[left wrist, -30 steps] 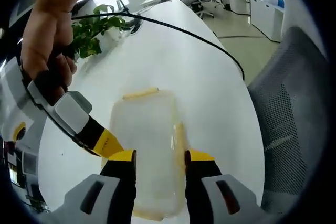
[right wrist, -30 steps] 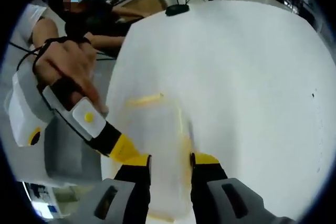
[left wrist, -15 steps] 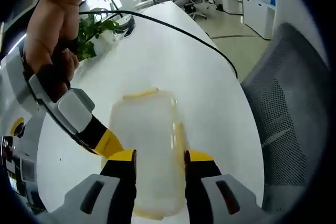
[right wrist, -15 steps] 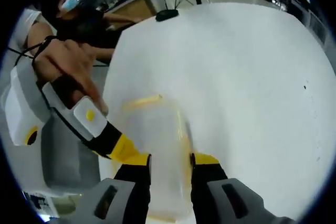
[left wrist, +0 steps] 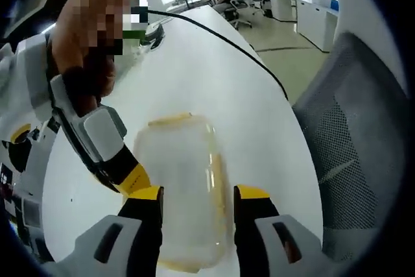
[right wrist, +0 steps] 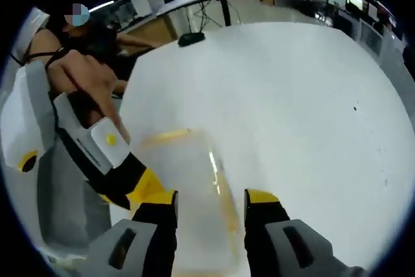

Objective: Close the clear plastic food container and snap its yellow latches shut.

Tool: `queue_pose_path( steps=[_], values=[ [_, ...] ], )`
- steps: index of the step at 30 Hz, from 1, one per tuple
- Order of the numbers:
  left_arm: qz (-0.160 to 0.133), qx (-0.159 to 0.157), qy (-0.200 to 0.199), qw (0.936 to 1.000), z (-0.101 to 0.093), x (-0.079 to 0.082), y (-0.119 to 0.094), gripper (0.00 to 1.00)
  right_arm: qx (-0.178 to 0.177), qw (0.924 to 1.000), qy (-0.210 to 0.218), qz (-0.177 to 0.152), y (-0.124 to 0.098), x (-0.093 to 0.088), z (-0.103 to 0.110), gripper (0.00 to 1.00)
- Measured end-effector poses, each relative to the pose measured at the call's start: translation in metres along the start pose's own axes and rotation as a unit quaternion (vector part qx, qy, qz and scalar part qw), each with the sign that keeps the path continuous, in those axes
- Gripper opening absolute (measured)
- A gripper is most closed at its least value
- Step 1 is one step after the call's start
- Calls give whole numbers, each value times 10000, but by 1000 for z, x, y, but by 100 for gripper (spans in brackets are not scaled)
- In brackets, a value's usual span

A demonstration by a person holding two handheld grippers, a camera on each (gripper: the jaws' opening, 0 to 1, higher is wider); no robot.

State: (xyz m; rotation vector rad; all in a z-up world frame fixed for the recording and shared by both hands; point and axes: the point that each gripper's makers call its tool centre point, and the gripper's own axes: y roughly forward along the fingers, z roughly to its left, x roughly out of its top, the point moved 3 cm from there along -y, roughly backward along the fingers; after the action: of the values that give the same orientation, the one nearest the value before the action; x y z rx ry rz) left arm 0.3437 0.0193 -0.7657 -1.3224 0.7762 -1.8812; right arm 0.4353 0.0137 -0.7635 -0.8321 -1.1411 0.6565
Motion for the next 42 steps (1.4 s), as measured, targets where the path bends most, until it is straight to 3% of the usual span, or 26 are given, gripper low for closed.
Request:
queue_pose_path(
  steps=[7,17,22,31,42],
  values=[
    [56,-123,-30,9999,-1,0,-2,46,-218,9998,-37,-29,-8,-10,2,39],
    [135,-192,-155,9996,2,-5,-9,49,-234,9996,-138,-54,-17,-24,12,43],
    [177,-236,-261,9992,6,-11,-12,52,-153,9996,-115,-188,-24,-25,17,49],
    [239,-189,-320,9990,16,-22,-18,58,-138,9994,-280,-126,-26,-34,32,63],
    [248,-40,-445,9987,28,-32,-19,71,-526,9958,-739,143,-23,-55,42,73]
  ],
)
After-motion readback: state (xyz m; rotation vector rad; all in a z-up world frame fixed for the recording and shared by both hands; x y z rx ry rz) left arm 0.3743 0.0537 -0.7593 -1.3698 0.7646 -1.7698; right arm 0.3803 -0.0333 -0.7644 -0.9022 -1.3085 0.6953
